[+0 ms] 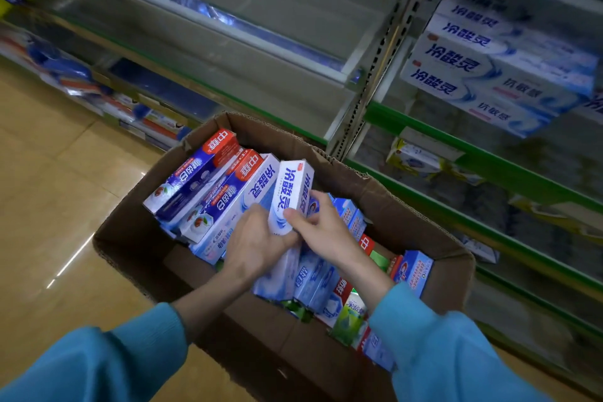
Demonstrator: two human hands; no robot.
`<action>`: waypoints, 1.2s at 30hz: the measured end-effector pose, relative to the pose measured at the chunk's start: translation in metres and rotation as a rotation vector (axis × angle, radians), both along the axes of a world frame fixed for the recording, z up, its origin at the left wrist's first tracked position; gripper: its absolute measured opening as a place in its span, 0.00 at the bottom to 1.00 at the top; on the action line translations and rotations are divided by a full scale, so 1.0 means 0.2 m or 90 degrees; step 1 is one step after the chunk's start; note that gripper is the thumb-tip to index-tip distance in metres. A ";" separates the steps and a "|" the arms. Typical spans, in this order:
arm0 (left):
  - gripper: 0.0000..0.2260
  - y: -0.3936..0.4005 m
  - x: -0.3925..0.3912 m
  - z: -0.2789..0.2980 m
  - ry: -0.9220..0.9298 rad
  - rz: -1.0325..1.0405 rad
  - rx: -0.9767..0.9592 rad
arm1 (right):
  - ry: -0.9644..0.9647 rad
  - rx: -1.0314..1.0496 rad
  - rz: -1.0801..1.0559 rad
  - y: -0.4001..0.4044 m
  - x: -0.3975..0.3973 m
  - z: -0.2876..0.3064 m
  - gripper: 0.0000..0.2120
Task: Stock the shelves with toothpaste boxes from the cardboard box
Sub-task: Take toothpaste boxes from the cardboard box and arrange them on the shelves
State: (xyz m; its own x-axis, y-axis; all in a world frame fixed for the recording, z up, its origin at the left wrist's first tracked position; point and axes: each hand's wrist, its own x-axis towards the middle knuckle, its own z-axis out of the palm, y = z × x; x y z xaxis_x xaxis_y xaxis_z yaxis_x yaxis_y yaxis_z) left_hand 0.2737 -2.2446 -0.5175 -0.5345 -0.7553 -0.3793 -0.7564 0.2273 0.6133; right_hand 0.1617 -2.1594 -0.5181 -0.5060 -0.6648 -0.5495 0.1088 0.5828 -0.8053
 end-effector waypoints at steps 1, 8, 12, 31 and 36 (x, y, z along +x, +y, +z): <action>0.21 0.02 0.00 0.04 0.020 0.011 -0.002 | 0.008 -0.031 0.003 0.01 0.01 0.03 0.24; 0.28 0.04 0.03 0.32 0.389 0.113 0.211 | 0.087 -0.205 0.071 0.15 -0.20 0.27 0.21; 0.28 0.07 -0.05 0.50 0.513 0.141 0.285 | 0.114 -0.193 0.254 0.33 -0.34 0.52 0.15; 0.08 0.83 -0.79 0.70 0.679 0.138 0.379 | 0.149 -0.241 -0.283 1.61 -0.88 0.72 0.14; 0.16 0.99 -0.98 0.68 0.594 -0.013 0.159 | 0.246 -0.226 -0.385 1.77 -0.99 0.67 0.15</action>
State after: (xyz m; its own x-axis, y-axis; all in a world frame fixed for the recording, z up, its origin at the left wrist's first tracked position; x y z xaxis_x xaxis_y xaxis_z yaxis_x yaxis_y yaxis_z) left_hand 0.0778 -2.0474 -0.3809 -0.7142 -0.6977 0.0566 0.0626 0.0168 0.9979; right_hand -0.0363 -1.8056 -0.3834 -0.9461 -0.3162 -0.0695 0.0002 0.2140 -0.9768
